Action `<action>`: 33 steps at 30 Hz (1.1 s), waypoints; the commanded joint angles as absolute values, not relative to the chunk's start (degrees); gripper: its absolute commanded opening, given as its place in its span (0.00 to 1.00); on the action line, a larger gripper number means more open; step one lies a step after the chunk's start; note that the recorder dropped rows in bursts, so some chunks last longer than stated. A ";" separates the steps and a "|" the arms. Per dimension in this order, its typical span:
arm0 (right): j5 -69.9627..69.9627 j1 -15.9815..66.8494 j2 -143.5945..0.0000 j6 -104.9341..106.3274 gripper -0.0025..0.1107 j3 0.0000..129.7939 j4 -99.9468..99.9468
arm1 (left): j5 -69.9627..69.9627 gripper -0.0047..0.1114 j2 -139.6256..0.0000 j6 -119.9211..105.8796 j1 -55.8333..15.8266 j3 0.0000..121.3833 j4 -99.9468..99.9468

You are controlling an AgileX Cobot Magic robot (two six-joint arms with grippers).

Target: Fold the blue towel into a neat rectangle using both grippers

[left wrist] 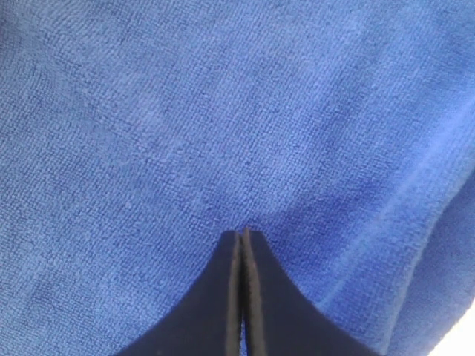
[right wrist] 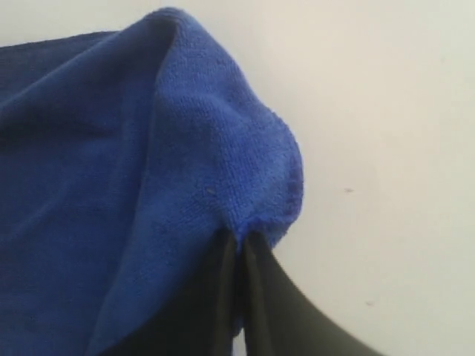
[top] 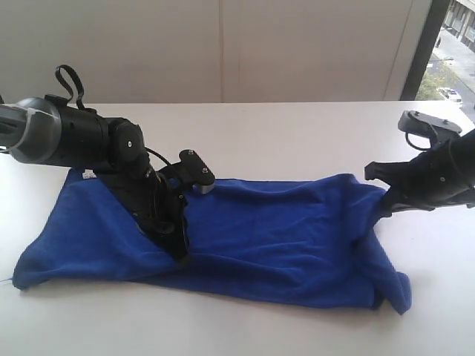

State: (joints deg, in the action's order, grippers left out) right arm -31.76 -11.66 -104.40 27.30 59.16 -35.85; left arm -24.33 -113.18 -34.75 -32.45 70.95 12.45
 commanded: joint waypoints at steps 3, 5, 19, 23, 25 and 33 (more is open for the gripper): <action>-32.66 -12.01 -103.85 21.26 0.02 61.54 -24.81 | -28.06 0.04 -115.33 -34.62 -31.84 69.37 8.82; -32.66 -12.01 -103.85 19.79 0.02 62.27 -21.77 | -28.06 0.04 -115.33 -34.62 -31.84 69.37 8.82; -31.67 -12.01 -105.50 7.22 0.02 71.47 2.13 | -28.06 0.04 -115.33 -34.62 -31.84 69.37 8.82; -31.11 -12.01 -108.42 7.22 0.02 73.09 3.31 | -28.06 0.04 -115.33 -34.62 -31.84 69.37 8.82; -30.30 -12.01 -110.30 7.22 0.02 73.71 3.43 | -27.97 0.04 -115.33 -34.62 -31.84 69.37 8.82; -19.87 -12.01 -114.60 7.22 0.02 74.25 3.43 | -27.85 0.04 -115.33 -34.62 -31.84 69.37 8.82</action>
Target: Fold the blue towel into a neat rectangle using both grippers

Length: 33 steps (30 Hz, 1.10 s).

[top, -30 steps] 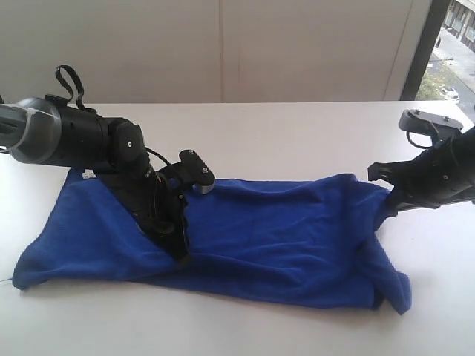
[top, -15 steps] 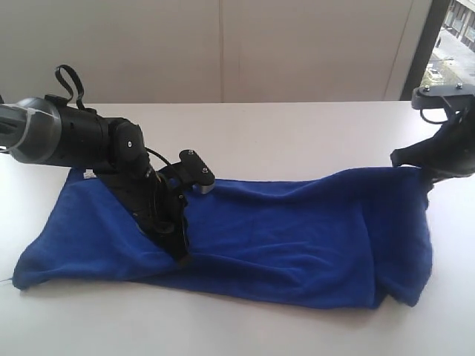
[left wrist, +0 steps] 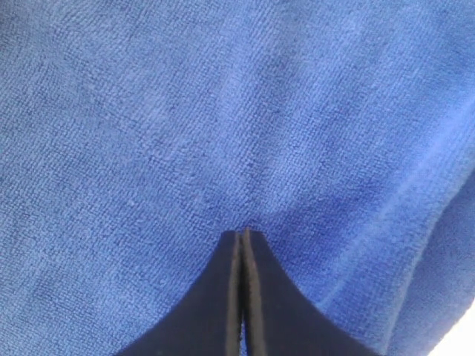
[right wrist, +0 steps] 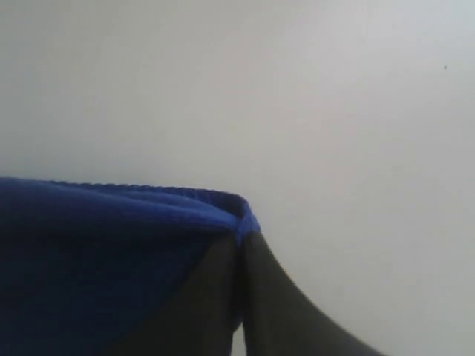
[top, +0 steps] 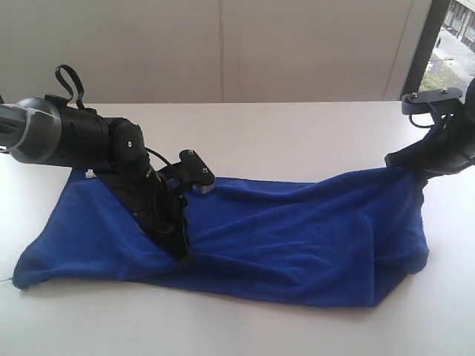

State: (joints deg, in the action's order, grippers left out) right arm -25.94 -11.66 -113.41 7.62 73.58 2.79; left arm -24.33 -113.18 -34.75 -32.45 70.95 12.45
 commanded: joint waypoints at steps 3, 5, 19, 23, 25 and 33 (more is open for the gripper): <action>-16.35 -12.01 -115.55 7.49 0.02 74.25 3.56 | -27.85 0.04 -115.33 -34.62 -31.84 69.37 8.82; -14.89 -12.01 -116.16 7.75 0.02 74.76 3.65 | -27.85 0.04 -115.33 -34.62 -31.84 69.37 8.82; -18.10 -12.01 -117.61 12.25 0.58 76.22 6.67 | -27.61 0.04 -115.33 -34.50 -31.84 69.37 9.07; -17.97 -12.01 -113.87 11.62 0.65 76.22 6.20 | -27.37 0.04 -115.33 -34.50 -31.84 69.37 9.05; -19.47 -12.01 -110.89 11.62 0.63 76.22 5.98 | -27.20 0.04 -114.97 -34.50 -31.84 69.67 9.05; -28.09 -12.01 -99.01 11.34 0.43 75.86 1.26 | -27.60 0.04 -106.09 -34.41 -31.84 73.48 8.36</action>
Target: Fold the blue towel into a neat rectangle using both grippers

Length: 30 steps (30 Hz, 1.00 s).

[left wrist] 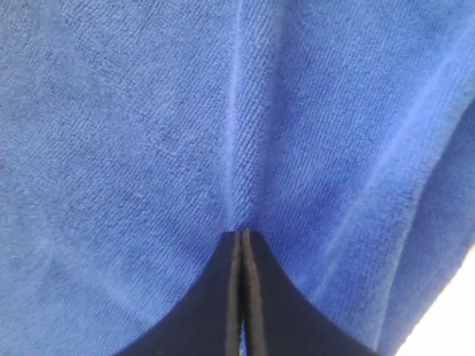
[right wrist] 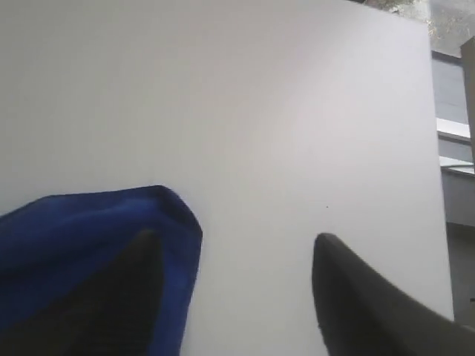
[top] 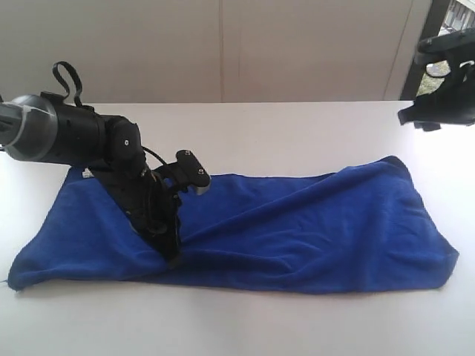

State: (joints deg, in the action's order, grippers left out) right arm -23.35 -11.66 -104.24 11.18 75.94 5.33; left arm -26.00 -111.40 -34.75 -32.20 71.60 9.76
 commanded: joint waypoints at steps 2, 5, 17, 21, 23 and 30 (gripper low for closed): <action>-31.85 -11.78 -97.06 14.25 0.33 75.76 -1.09 | -27.86 0.04 -103.64 -34.26 -31.84 73.88 7.09; -36.73 -10.61 -94.12 18.78 0.13 74.46 -3.21 | -31.74 0.04 -99.85 -31.20 -30.87 74.11 2.73; -37.92 3.07 -83.50 33.18 0.02 56.77 -14.26 | -45.76 0.04 -93.98 -24.52 -24.03 63.69 -5.24; -40.53 11.75 -83.88 43.37 0.02 56.63 -24.22 | -37.00 0.04 -94.10 -22.60 -24.03 61.22 -6.50; -39.90 16.69 -85.05 43.44 0.02 56.63 -25.48 | -33.81 0.04 -94.78 -21.76 -24.03 60.73 -8.35; -31.38 27.04 -94.83 43.44 0.02 56.63 -26.92 | -22.07 0.04 -101.93 -14.73 -23.17 60.63 -19.64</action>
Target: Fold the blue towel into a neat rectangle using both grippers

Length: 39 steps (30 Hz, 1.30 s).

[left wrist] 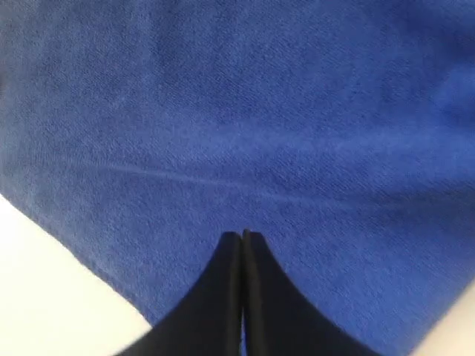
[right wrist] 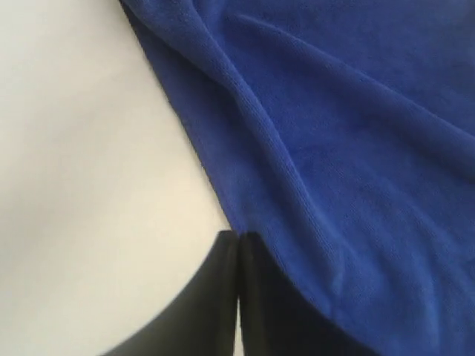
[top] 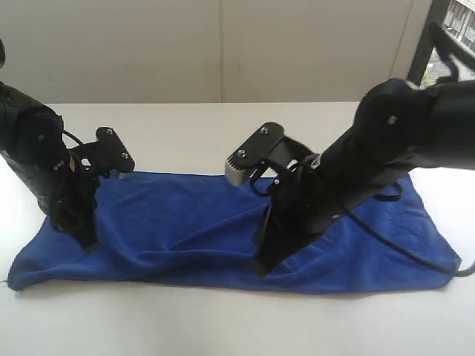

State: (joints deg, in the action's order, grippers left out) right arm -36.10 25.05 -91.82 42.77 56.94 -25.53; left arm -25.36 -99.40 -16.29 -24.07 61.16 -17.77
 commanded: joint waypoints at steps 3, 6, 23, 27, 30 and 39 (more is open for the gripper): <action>-28.11 28.11 -97.35 43.44 0.02 56.63 -27.20 | -19.75 0.04 -105.21 -14.73 -20.80 60.63 -19.64; -26.46 28.23 -98.62 43.44 0.02 56.63 -27.20 | -16.44 0.04 -106.82 -14.73 -19.04 60.63 -19.64; -23.48 32.59 -107.40 52.67 0.02 62.49 -32.44 | -7.15 0.04 -113.26 -14.73 -17.83 64.38 -19.65; -23.72 32.59 -109.79 52.67 0.02 63.65 -32.84 | -8.65 0.04 -113.41 -14.94 -17.83 64.64 -20.04; -24.00 32.59 -110.72 52.67 0.02 63.97 -32.84 | -9.97 0.04 -113.41 -14.94 -17.83 64.64 -20.02; -24.77 32.46 -104.77 51.98 0.02 64.00 -29.08 | -13.10 0.04 -108.30 -14.23 -17.83 64.78 -20.18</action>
